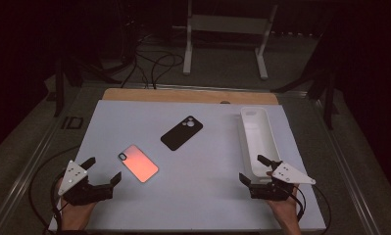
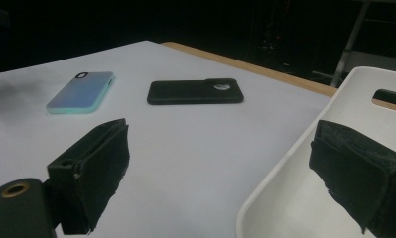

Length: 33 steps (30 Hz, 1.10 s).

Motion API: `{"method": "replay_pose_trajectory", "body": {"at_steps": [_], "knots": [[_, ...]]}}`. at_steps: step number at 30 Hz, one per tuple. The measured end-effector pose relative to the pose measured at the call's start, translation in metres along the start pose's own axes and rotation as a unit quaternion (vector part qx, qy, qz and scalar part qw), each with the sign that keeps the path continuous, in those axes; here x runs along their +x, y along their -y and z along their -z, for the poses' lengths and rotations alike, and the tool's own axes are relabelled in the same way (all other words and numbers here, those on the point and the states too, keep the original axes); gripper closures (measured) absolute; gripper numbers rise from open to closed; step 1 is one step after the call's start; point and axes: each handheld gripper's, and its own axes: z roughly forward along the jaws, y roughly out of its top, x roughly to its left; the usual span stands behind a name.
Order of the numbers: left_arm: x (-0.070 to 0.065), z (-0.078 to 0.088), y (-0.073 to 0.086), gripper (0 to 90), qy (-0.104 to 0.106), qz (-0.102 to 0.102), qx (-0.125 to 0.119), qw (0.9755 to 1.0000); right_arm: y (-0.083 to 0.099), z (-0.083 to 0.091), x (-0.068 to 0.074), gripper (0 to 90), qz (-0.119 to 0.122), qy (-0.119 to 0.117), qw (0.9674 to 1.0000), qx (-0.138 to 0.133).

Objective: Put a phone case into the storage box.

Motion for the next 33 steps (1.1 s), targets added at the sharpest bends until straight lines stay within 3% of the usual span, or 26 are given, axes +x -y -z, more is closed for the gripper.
{"method": "replay_pose_trajectory", "body": {"at_steps": [4,7,8,13,18,19,20,23,24,27,31,33], "knots": [[-0.003,0.0,-0.006,2.2,-0.008,0.0,0.003,1.0,-0.001,-0.001,0.0,8.8,0.001,0.001,1.0,0.0],[-0.006,-0.001,-0.009,9.6,-0.015,-0.003,0.004,0.9999,-0.002,-0.002,0.001,8.8,0.003,0.0,1.0,-0.001],[-0.006,-0.001,-0.011,14.1,-0.017,-0.004,0.006,0.9998,-0.002,-0.002,0.001,8.8,0.002,-0.001,1.0,-0.001],[-0.005,-0.004,-0.017,38.3,0.015,-0.001,0.002,0.9999,-0.004,-0.002,-0.002,8.8,0.01,-0.001,0.9999,0.002],[-0.007,-0.015,-0.023,61.3,0.044,-0.006,0.014,0.9989,-0.003,-0.001,-0.004,8.8,0.01,0.003,0.9999,0.004],[-0.011,-0.022,-0.026,61.3,0.045,-0.014,0.019,0.9987,-0.003,-0.001,-0.005,8.8,0.008,0.006,0.9999,0.003],[-0.014,-0.029,-0.028,72.0,0.046,-0.017,0.027,0.9984,-0.003,0.0,-0.005,8.8,0.006,0.007,1.0,-0.001],[-0.019,-0.044,-0.029,87.3,0.052,-0.024,0.038,0.9976,-0.003,0.0,-0.005,8.8,0.007,0.009,0.9999,-0.001],[-0.019,-0.044,-0.029,89.4,0.052,-0.024,0.038,0.9976,-0.003,0.0,-0.005,8.8,0.007,0.009,0.9999,-0.001],[-0.027,-0.071,-0.027,90.0,0.069,-0.032,0.061,0.9952,-0.001,0.0,-0.006,8.8,0.006,0.011,0.9999,0.0],[-0.03,-0.081,-0.026,90.0,0.075,-0.035,0.069,0.9942,-0.001,0.0,-0.007,8.8,0.005,0.013,0.9999,0.0],[-0.034,-0.095,-0.023,90.0,0.08,-0.034,0.078,0.9931,0.0,0.0,-0.008,8.8,0.005,0.017,0.9998,0.001]]}}
